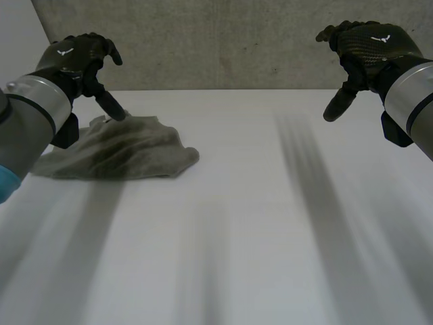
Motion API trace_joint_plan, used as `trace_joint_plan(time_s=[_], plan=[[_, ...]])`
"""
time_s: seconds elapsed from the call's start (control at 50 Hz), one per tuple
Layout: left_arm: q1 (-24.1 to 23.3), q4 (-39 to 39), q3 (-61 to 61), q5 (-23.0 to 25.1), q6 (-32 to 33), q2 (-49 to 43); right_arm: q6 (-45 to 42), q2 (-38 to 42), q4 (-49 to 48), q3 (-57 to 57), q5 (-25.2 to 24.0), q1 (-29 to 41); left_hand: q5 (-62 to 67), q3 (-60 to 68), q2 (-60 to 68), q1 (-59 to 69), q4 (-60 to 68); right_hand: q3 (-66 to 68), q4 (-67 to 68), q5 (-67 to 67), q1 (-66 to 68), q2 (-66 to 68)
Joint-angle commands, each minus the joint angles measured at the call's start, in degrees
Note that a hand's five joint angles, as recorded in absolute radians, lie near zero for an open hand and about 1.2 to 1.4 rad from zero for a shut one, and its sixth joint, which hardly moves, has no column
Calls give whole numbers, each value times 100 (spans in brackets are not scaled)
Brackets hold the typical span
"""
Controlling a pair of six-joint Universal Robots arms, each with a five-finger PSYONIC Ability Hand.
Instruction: Fold the towel.
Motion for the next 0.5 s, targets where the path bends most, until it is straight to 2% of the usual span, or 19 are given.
trace_joint_plan(time_s=[0.02, 0.04, 0.06, 0.08, 0.1, 0.14, 0.16, 0.2, 0.36, 0.5], plan=[[-9, 361, -46, 120, 474, -548, -10, 20, 1, 31, -153, -5, -272, -410, -378, -456, -432, -365, -463, -341, -336, -387], [-18, 370, -11, 198, 807, -759, -10, 21, -8, 40, -188, -5, -272, -410, -378, -456, -432, -365, -463, -341, -336, -387], [-18, 370, -11, 199, 810, -761, -10, 21, -8, 40, -188, -5, -272, -410, -378, -456, -432, -365, -463, -341, -336, -387], [-18, 361, 41, 260, 1210, -1004, -10, 21, 1, 49, -206, -5, -272, -410, -378, -456, -432, -365, -463, -341, -336, -387], [-18, 361, 42, 261, 1214, -1007, -10, 21, 1, 58, -206, -5, -272, -410, -378, -456, -432, -365, -463, -341, -336, -387], [0, 396, 112, 357, 2063, -1532, -10, 21, 1, 58, -215, -5, -272, -410, -378, -456, -432, -365, -463, -341, -336, -387], [0, 396, 112, 357, 2067, -1534, -10, 21, 1, 58, -215, -5, -272, -410, -378, -456, -432, -365, -463, -341, -336, -387], [17, 553, 339, 340, 2688, -2024, -10, 38, 1, 84, -215, -5, -289, -427, -394, -473, -448, -365, -463, -341, -336, -387], [0, 1450, 779, 340, 3226, -3062, -28, 108, -8, 242, -189, -5, -289, -427, -394, -473, -448, -365, -463, -341, -336, -387], [9, 1591, 1343, 384, 3913, -3749, -36, 249, -8, 269, -188, -14, -255, -393, -361, -439, -415, -365, -463, -341, -336, -387]])
